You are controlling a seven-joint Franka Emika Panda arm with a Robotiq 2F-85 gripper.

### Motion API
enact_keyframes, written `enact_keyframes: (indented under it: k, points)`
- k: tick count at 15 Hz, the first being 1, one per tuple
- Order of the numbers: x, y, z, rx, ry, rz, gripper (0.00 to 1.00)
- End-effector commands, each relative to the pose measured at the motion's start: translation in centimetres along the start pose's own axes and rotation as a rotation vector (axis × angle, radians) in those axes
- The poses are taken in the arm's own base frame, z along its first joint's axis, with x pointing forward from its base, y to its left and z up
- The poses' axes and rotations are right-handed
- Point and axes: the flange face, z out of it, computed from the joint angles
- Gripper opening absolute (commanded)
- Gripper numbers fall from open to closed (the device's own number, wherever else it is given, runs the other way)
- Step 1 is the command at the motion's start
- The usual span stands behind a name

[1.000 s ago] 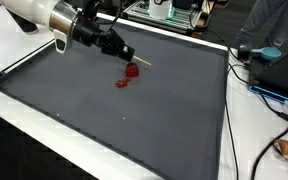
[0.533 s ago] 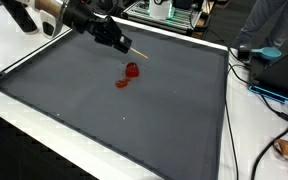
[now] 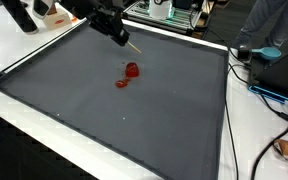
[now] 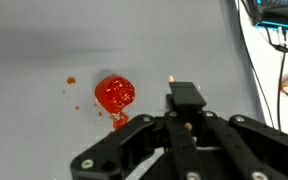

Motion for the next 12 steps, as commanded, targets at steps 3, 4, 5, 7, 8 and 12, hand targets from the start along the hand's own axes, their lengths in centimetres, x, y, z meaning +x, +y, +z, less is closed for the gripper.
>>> enact_keyframes:
  k: [3,4,5,7,8,12]
  points:
    - [-0.7,-2.3,-0.7,-0.218,0.059,0.07,0.03]
    - [-0.7,-2.7,-0.7,-0.25,0.074,0.077,0.03]
    - [-0.7,-3.1,-0.6,-0.284,0.094,0.083,0.03]
    - [-0.6,-3.8,-0.5,-0.345,0.127,0.092,0.03]
    - [-0.4,-4.2,-0.4,-0.374,0.149,0.093,0.03]
    - [0.1,-5.4,0.1,-0.459,0.223,0.085,0.03]
